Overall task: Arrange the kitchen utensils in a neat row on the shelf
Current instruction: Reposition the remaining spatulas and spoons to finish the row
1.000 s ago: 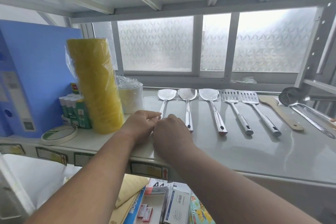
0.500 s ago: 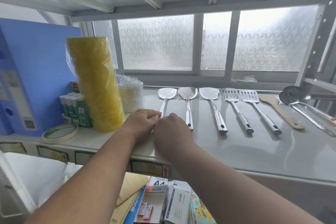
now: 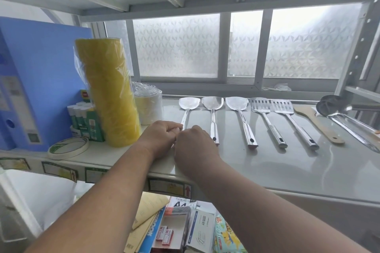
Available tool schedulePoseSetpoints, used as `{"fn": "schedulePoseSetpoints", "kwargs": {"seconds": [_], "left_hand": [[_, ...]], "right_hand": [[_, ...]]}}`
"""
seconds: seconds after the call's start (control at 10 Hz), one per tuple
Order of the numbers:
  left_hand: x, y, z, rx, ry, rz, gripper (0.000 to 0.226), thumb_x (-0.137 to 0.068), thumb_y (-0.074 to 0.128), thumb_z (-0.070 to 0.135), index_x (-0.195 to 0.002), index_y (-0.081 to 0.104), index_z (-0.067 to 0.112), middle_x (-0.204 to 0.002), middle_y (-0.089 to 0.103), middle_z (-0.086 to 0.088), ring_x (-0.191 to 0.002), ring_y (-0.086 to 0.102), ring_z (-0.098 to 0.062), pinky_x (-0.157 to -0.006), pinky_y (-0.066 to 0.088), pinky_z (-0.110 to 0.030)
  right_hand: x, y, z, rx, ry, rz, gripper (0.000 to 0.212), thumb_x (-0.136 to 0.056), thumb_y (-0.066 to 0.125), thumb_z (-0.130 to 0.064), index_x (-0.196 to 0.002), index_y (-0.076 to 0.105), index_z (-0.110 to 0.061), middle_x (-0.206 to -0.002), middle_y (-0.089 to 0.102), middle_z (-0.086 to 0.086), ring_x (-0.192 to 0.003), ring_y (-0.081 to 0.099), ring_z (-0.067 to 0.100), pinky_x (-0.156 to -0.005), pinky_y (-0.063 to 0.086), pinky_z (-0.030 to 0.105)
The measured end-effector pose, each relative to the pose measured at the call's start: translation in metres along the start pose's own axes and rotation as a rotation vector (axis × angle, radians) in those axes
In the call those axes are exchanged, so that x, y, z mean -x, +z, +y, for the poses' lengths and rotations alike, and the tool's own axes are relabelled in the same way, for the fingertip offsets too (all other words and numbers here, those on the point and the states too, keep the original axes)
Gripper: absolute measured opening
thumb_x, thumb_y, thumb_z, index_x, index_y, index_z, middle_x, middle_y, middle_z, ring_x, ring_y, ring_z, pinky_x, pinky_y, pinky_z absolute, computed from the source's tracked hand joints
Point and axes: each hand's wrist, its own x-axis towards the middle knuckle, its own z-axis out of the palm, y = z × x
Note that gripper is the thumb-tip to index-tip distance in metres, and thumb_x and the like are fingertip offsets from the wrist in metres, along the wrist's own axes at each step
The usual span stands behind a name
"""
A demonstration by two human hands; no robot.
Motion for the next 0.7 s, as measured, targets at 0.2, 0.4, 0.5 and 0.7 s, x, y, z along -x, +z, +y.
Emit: {"fn": "schedulePoseSetpoints", "kwargs": {"seconds": [0.2, 0.4, 0.5, 0.7], "left_hand": [[0.002, 0.0, 0.001, 0.018, -0.01, 0.016, 0.029, -0.104, 0.065, 0.032, -0.131, 0.076, 0.03, -0.117, 0.074, 0.015, -0.102, 0.065, 0.003, -0.095, 0.047, -0.017], [0.002, 0.001, -0.004, 0.07, 0.011, 0.078, 0.029, -0.103, 0.065, 0.029, -0.13, 0.077, 0.03, -0.121, 0.078, 0.011, -0.109, 0.071, -0.002, -0.101, 0.051, -0.021], [0.01, -0.003, -0.001, -0.029, 0.066, 0.153, 0.031, -0.106, 0.058, 0.027, -0.132, 0.076, 0.028, -0.133, 0.075, 0.004, -0.129, 0.066, -0.016, -0.113, 0.047, -0.03], [0.063, -0.015, 0.026, -0.187, 0.18, 0.198, 0.034, -0.107, 0.057, 0.031, -0.137, 0.072, 0.031, -0.135, 0.074, 0.004, -0.132, 0.064, -0.021, -0.11, 0.046, -0.03]], "right_hand": [[-0.004, 0.007, 0.003, 0.043, -0.048, 0.018, 0.032, -0.095, 0.044, -0.015, -0.118, 0.066, -0.011, -0.108, 0.063, 0.013, -0.109, 0.053, 0.03, -0.086, 0.04, 0.035], [-0.004, 0.012, 0.003, 0.095, -0.133, 0.119, 0.021, -0.091, 0.05, -0.019, -0.098, 0.067, -0.01, -0.094, 0.068, 0.01, -0.099, 0.052, 0.031, -0.087, 0.043, 0.038], [0.006, 0.004, 0.004, 0.057, -0.137, 0.132, 0.021, -0.092, 0.05, -0.022, -0.094, 0.066, -0.008, -0.095, 0.067, 0.01, -0.1, 0.053, 0.031, -0.09, 0.045, 0.04], [0.06, -0.024, 0.021, -0.016, -0.104, 0.112, 0.013, -0.091, 0.052, -0.028, -0.081, 0.049, -0.019, -0.092, 0.063, 0.005, -0.098, 0.053, 0.029, -0.09, 0.045, 0.04]]}}
